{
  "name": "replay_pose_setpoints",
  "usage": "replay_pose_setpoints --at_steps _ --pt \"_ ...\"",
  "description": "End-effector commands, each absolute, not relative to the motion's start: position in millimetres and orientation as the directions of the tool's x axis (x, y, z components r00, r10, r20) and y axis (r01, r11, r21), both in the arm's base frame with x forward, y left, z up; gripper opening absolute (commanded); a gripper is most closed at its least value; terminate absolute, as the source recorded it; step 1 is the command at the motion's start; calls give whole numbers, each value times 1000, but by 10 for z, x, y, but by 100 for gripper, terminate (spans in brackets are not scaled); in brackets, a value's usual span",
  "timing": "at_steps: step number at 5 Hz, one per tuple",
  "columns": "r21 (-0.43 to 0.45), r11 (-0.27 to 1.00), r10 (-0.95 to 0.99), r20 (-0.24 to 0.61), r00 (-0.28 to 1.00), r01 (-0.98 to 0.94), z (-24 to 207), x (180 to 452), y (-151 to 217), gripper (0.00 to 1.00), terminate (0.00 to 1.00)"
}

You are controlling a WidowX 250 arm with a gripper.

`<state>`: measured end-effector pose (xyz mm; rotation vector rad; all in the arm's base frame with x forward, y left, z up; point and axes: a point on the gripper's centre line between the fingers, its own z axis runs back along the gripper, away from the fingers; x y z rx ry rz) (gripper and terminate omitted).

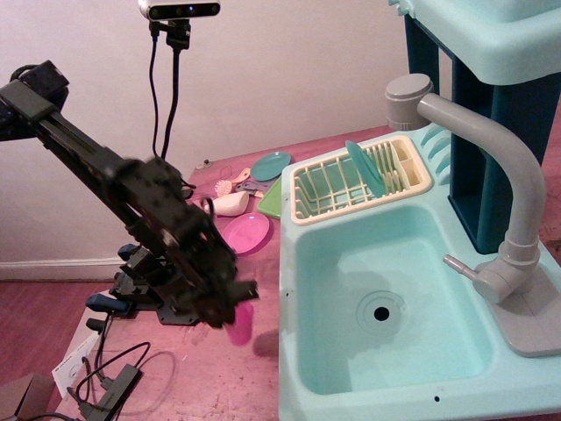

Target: Put cup from anywhere into sink

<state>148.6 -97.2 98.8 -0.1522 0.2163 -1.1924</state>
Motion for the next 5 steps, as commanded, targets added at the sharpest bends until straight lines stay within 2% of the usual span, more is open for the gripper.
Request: replay_pose_setpoints --at_steps 1,2,3,4,5 --pt "-175 389 -921 -52 386 904 1573 1479 -702 0 0" --pt "-136 364 -932 -55 359 922 1759 1675 -551 0 0" --pt "-42 327 -944 20 328 944 1897 2104 -395 0 0" --pt "15 280 -960 20 280 960 1960 2506 -338 0 0" --pt "50 245 -969 45 243 968 1893 2835 -339 0 0"
